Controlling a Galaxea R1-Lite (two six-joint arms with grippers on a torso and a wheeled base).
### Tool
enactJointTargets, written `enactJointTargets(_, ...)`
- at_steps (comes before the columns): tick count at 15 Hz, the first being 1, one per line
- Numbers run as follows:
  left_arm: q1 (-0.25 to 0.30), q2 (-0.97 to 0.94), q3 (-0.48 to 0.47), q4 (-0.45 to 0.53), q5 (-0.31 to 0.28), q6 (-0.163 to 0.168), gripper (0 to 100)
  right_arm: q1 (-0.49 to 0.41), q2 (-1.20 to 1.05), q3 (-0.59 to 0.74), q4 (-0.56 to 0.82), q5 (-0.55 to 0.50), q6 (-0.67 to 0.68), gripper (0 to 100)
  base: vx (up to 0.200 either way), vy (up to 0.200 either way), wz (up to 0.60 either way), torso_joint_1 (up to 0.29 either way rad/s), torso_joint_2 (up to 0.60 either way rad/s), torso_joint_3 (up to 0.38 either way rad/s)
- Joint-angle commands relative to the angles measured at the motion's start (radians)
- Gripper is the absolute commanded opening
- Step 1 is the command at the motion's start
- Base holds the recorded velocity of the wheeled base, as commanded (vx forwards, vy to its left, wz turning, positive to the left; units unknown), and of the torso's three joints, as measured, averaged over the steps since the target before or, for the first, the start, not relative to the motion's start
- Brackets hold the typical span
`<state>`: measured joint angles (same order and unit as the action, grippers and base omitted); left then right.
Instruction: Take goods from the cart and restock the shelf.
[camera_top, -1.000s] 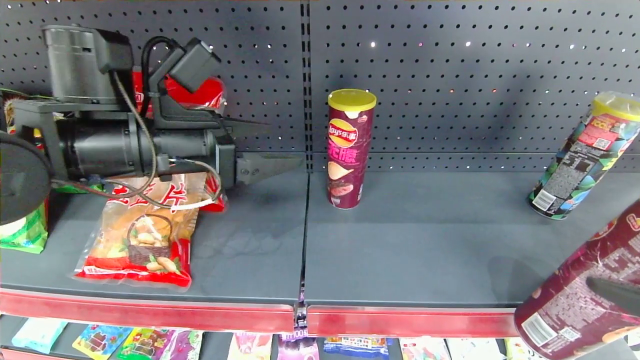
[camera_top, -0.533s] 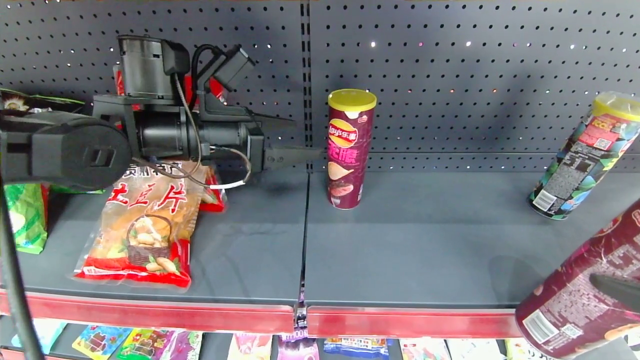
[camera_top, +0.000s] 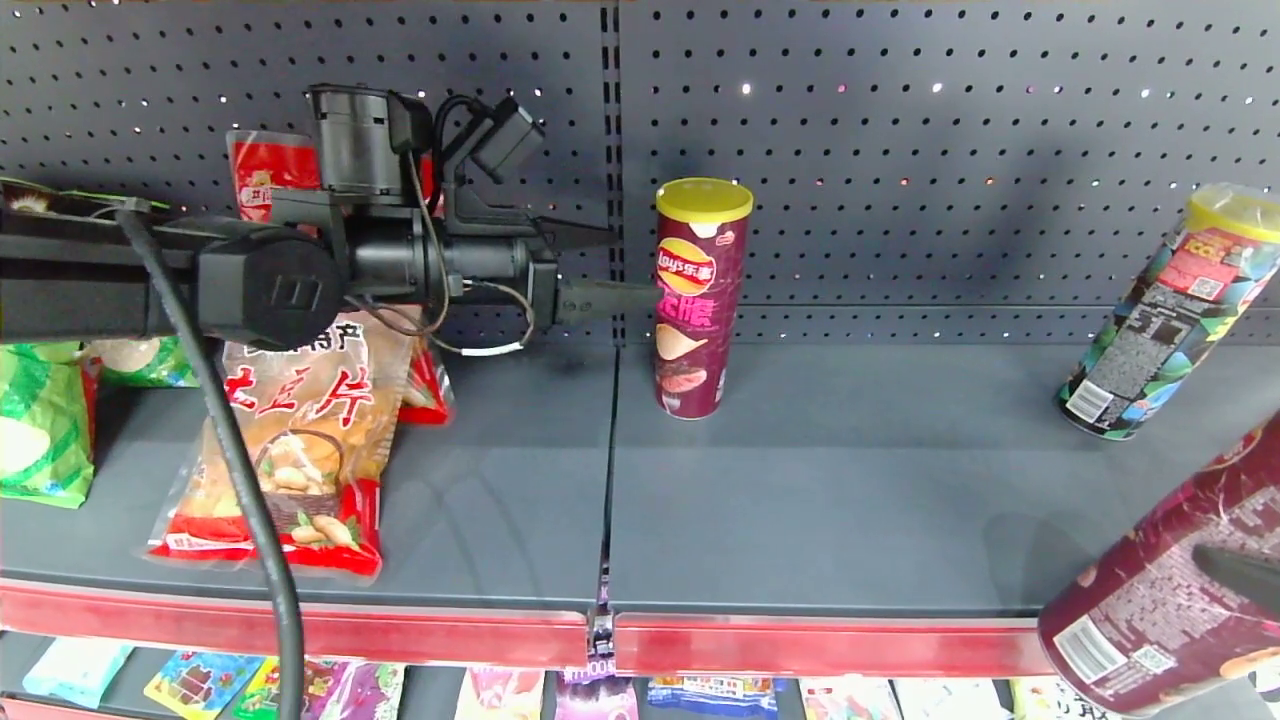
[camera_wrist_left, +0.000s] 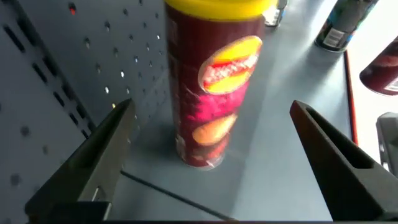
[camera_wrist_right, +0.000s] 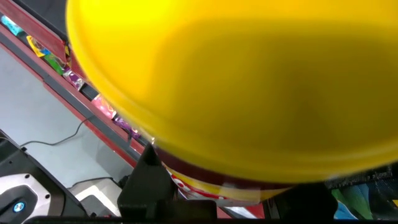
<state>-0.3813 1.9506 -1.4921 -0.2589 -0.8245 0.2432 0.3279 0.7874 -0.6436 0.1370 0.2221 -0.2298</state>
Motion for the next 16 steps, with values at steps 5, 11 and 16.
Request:
enactJointTargets(5,0.001,0.074,-0.077,0.000,-0.038,0.005,100,-0.001,-0.014,0.002,0.001,0.000,0.001,0,0.000,0.000,0.00,0.000,0.00,0.000)
enactJointTargets(11,0.001,0.152,-0.169,0.000,-0.079,0.005,100,0.000,-0.014,0.002,0.001,0.000,0.001,0,0.000,0.000,0.00,0.000,0.00,0.000)
enactJointTargets(16,-0.005,0.182,-0.209,0.000,-0.088,0.005,100,-0.001,-0.014,0.004,0.001,0.000,0.015,0,0.000,0.000,0.00,0.000,0.00,0.000)
